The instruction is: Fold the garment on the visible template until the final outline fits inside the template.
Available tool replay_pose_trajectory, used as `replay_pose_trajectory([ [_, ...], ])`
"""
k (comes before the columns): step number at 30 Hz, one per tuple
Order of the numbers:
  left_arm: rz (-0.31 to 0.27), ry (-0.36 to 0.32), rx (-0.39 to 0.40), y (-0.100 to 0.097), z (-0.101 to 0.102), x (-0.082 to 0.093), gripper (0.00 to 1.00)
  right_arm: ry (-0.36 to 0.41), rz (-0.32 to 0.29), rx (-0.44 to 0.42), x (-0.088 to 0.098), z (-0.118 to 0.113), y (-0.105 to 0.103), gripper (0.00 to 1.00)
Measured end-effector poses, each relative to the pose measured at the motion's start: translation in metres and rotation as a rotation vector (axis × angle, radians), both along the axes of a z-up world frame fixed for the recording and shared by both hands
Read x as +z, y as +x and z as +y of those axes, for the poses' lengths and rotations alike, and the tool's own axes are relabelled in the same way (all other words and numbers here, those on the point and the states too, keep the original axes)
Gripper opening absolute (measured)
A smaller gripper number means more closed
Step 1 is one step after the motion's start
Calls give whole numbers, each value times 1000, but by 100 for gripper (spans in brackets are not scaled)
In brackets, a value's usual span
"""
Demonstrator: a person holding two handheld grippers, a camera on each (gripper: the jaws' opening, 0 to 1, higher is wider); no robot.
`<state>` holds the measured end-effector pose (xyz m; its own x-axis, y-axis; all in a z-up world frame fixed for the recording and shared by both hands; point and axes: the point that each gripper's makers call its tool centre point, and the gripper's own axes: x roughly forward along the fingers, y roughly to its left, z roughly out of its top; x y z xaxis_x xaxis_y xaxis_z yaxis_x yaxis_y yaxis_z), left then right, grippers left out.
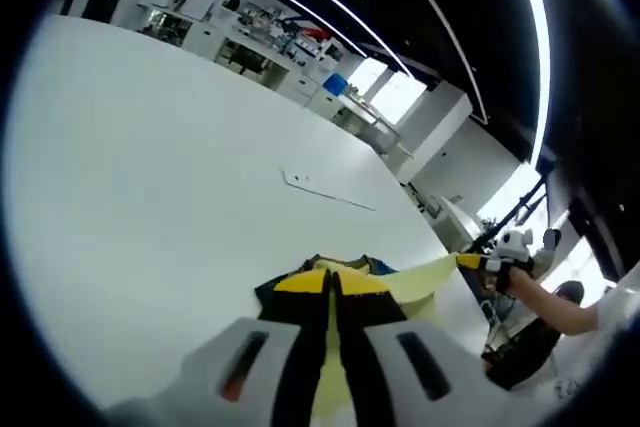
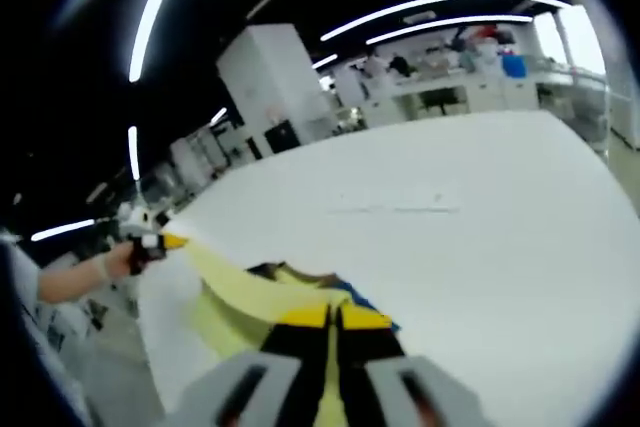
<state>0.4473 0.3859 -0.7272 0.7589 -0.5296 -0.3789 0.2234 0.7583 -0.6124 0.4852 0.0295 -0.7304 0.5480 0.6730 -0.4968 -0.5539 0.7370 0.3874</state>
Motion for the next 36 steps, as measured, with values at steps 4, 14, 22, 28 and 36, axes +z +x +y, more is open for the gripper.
replay_pose_trajectory([
  [4, 39, -12, 20, 6, -6, -17, 0, -10, 29, -8, -16, 3, 2, 0],
  [14, 114, 31, 28, 11, -2, -54, 0, -66, 82, -9, -48, 4, 11, 0],
  [22, 168, 44, 55, 11, 2, -83, 0, -90, 121, -33, -71, 2, 15, 0],
  [28, 158, 47, 55, 10, -2, -87, 0, -108, 134, -31, -79, 0, 15, 0],
  [36, 129, 29, 26, 9, -3, -81, 0, -116, 118, -14, -79, 2, 12, 0],
])
